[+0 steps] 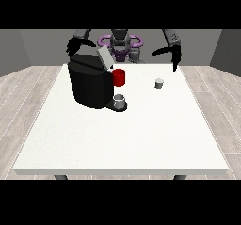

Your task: Insert the coffee pod into the coffee machine and close the lid

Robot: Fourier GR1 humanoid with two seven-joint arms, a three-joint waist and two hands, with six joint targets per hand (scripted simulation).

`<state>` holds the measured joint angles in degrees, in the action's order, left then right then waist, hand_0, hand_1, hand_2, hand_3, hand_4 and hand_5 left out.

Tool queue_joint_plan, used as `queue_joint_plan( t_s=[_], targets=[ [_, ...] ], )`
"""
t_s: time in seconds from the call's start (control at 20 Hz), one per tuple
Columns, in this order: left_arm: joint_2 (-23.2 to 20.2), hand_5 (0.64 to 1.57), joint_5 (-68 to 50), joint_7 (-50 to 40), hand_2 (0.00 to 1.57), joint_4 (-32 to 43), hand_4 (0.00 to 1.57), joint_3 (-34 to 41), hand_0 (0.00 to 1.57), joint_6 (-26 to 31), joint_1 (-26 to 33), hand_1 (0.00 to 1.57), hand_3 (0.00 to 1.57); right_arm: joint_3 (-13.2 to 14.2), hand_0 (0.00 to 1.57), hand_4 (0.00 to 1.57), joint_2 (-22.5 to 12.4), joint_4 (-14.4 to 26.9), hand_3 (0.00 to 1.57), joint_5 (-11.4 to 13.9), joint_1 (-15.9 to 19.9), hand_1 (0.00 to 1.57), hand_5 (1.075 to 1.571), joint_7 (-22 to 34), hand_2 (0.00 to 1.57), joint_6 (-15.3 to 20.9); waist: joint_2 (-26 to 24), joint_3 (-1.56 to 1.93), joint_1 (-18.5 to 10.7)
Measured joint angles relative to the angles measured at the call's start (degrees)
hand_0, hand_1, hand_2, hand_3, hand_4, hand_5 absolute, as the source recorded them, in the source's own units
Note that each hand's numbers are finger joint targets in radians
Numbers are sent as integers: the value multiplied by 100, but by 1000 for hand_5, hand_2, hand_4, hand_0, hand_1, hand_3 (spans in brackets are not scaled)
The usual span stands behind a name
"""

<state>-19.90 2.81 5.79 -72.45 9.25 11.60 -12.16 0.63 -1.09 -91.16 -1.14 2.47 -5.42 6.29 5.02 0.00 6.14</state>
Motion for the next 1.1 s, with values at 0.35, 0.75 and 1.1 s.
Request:
queue_joint_plan(
  t_s=[0.35,0.75,1.1],
  targets=[
    [-160,1571,307,123,0,1070,0,102,0,-51,-575,0,0,-27,0,332,-22,148,0,-37,253,0,1571,12,0,35,263,-1,68],
    [-160,1571,913,233,375,1861,0,-156,0,-235,-1011,0,0,54,0,371,-69,430,0,32,577,0,1571,320,0,149,366,-1,55],
    [-31,1571,1440,351,847,2405,0,-357,807,-557,-1290,807,501,191,0,424,-149,945,0,127,868,0,1571,243,0,214,426,0,-39]
  ],
)
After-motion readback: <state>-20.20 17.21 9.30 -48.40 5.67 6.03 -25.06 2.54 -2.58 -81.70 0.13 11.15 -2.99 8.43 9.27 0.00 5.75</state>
